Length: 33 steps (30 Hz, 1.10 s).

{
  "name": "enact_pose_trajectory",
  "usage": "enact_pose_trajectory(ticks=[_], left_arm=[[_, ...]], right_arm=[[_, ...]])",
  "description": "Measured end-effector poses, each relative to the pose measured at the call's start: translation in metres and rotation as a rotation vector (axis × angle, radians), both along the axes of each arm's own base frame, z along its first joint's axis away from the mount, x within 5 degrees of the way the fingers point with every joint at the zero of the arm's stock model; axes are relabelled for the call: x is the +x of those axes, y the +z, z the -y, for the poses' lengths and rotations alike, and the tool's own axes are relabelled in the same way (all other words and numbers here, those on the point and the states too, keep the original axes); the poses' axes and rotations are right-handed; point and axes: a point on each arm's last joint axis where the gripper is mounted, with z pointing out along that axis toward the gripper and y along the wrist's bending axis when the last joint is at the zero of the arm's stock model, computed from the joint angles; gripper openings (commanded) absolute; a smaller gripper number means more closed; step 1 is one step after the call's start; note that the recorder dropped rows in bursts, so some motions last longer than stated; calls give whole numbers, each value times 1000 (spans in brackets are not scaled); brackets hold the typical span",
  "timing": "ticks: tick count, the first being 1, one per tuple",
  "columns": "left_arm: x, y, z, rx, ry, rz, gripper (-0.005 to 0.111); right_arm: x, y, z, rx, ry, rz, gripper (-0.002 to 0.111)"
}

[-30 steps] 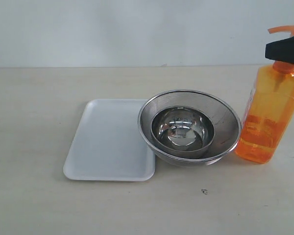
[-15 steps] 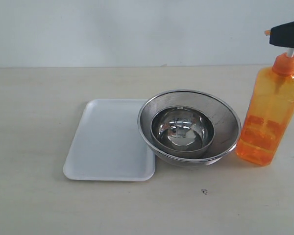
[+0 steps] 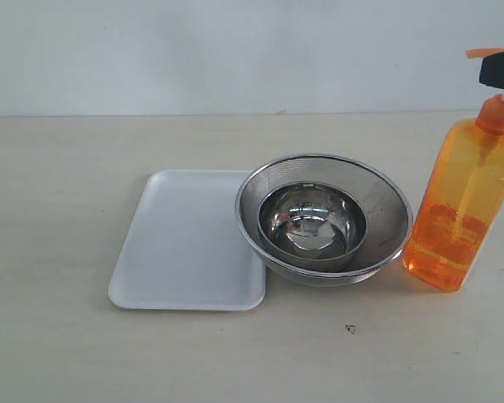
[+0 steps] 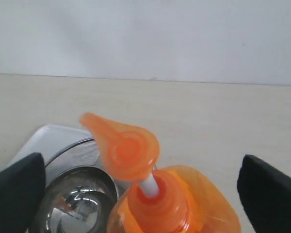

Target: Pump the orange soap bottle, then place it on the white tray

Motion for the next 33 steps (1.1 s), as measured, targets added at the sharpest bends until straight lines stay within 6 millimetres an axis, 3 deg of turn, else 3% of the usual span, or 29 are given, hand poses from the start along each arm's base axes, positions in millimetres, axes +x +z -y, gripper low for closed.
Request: enact_pose_trajectory(ticks=[23, 33], left_arm=[[0, 0, 0, 0, 0, 0, 5], [0, 0, 0, 0, 0, 0, 5]], right_arm=[[-4, 0, -6, 74, 51, -35, 105], [-4, -8, -2, 62, -10, -52, 105]])
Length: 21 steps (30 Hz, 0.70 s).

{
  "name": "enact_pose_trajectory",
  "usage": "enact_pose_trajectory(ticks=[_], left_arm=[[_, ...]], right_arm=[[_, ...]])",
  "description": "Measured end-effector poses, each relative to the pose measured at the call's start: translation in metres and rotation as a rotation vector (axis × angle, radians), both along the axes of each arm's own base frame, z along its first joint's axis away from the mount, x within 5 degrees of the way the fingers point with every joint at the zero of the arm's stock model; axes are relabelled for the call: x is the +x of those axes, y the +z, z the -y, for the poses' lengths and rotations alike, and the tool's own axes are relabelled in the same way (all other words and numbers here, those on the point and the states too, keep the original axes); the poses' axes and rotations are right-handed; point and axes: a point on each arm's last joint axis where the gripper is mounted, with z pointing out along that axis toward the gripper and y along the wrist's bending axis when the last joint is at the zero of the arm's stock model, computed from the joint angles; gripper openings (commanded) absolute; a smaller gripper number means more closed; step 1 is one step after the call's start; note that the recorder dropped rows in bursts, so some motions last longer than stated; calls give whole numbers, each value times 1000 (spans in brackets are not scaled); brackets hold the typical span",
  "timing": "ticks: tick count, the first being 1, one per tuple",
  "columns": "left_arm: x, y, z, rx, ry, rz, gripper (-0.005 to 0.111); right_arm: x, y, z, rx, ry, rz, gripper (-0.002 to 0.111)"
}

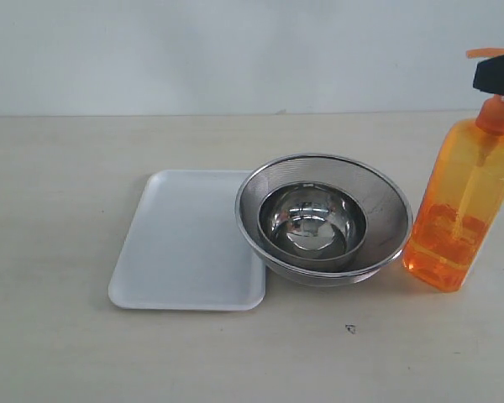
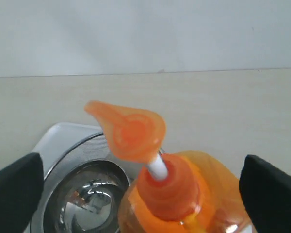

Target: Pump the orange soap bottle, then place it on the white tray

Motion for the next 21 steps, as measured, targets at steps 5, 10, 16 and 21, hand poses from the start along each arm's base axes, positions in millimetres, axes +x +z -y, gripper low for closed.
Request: enact_pose_trajectory(ticks=[5, 10, 16, 21], left_arm=[[0, 0, 0, 0, 0, 0, 5], [0, 0, 0, 0, 0, 0, 5], [0, 0, 0, 0, 0, 0, 5], [0, 0, 0, 0, 0, 0, 5]], right_arm=[[-11, -17, 6, -43, -120, -28, 105], [-30, 1, 1, -86, -138, 73, 105], [-57, 9, -11, -68, -95, 138, 105], [-80, 0, -18, -58, -115, 158, 105]])
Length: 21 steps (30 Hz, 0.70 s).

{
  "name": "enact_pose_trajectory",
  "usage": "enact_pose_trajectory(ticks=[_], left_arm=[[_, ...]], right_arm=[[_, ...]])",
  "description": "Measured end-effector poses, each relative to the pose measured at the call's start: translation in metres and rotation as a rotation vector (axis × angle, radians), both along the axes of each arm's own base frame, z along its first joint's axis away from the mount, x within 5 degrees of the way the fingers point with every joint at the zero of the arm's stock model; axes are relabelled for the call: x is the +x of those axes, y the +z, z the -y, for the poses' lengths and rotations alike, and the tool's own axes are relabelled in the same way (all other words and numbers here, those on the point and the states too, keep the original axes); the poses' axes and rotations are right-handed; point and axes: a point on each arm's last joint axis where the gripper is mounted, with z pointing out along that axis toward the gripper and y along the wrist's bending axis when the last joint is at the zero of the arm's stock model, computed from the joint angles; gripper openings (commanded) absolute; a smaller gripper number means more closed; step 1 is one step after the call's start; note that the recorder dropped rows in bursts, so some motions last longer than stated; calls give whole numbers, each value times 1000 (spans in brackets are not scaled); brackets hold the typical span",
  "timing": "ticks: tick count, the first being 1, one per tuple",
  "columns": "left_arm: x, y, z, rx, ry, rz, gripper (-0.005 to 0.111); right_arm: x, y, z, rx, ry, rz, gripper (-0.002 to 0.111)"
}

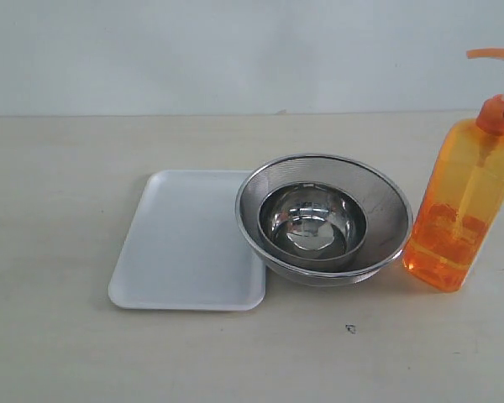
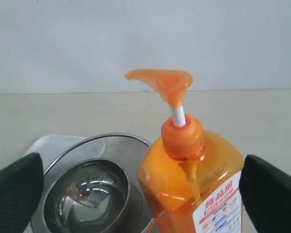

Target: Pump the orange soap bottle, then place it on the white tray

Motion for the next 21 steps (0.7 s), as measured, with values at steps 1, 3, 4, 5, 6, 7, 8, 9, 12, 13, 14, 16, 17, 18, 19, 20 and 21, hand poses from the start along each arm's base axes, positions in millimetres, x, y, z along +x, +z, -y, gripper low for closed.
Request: enact_pose_trajectory(ticks=[1, 3, 4, 5, 6, 7, 8, 9, 12, 13, 14, 16, 17, 18, 19, 20, 21], left_arm=[[0, 0, 0, 0, 0, 0, 5], [0, 0, 0, 0, 0, 0, 5], [0, 0, 0, 0, 0, 0, 5], [0, 0, 0, 0, 0, 0, 5], [0, 0, 0, 0, 0, 0, 5], [0, 0, 0, 0, 0, 0, 5], [0, 0, 0, 0, 0, 0, 5], [0, 0, 0, 0, 0, 0, 5], [0, 0, 0, 0, 0, 0, 5], [0, 0, 0, 0, 0, 0, 5], [0, 0, 0, 0, 0, 0, 5], [0, 0, 0, 0, 0, 0, 5], [0, 0, 0, 0, 0, 0, 5], [0, 0, 0, 0, 0, 0, 5], [0, 0, 0, 0, 0, 0, 5], [0, 0, 0, 0, 0, 0, 5], [0, 0, 0, 0, 0, 0, 5]], right_arm=[[-5, -3, -2, 9, -3, 1, 105], [-14, -9, -5, 26, 4, -2, 105], [-18, -11, -8, 32, 17, -1, 105], [-23, -14, -11, 38, 33, 0, 105], [-27, -16, -13, 43, 51, 0, 105], [-32, -19, -16, 47, 68, 2, 105], [-36, -22, -19, 55, 84, 2, 105], [-40, -24, -21, 60, 97, 5, 105], [-49, -27, -28, 89, 150, -1, 105], [-52, -27, -30, 100, 174, -4, 105], [-53, -27, -31, 109, 190, -8, 105], [-55, -27, -34, 121, 222, -16, 105], [-55, -27, -35, 124, 229, -19, 105], [-56, -27, -35, 127, 237, -21, 105], [-56, -27, -36, 128, 241, -22, 105], [-56, -27, -36, 131, 242, -23, 105], [-56, -27, -36, 129, 242, -21, 105]])
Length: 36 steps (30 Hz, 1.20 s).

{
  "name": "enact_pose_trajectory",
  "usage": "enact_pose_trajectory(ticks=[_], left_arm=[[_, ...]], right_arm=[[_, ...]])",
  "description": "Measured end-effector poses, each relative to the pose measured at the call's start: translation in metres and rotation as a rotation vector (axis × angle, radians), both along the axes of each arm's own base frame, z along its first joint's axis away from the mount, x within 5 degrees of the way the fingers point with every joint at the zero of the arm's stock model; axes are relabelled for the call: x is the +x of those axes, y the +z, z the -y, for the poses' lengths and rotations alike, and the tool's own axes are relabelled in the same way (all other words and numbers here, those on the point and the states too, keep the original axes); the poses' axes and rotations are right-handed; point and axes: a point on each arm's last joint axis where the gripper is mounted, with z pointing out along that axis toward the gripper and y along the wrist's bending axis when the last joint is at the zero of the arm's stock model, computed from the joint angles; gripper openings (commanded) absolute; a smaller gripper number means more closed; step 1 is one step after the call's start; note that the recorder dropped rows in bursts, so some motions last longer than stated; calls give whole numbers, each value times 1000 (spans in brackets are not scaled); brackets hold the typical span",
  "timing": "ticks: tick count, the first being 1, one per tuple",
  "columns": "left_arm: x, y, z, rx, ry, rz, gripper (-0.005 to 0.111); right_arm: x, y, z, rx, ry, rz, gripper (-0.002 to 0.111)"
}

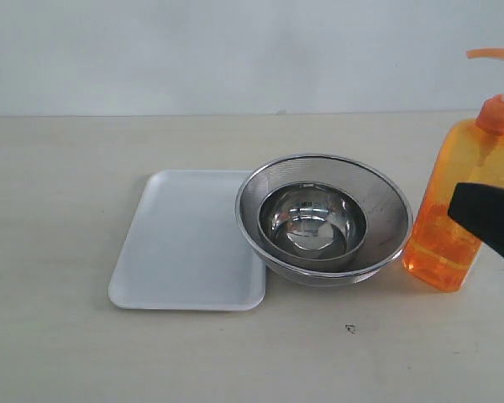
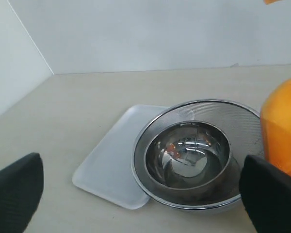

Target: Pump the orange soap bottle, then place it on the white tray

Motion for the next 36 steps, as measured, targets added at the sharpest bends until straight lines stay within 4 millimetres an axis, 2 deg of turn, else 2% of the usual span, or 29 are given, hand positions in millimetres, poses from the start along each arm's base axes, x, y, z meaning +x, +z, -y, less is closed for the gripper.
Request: enact_pose_trajectory(ticks=[6, 13, 22, 28, 36], left_arm=[[0, 0, 0, 0, 0, 0, 5], [0, 0, 0, 0, 0, 0, 5], [0, 0, 0, 0, 0, 0, 5], [0, 0, 0, 0, 0, 0, 5], [0, 0, 0, 0, 0, 0, 5]], right_arm=[[-9, -8, 2, -17, -92, 51, 105], [-31, -10, 0, -18, -175, 181, 105], [-48, -39, -2, -2, -219, 246, 105], [-47, -39, 0, 24, -254, 240, 105], [-28, -32, 9, 60, -292, 102, 105]])
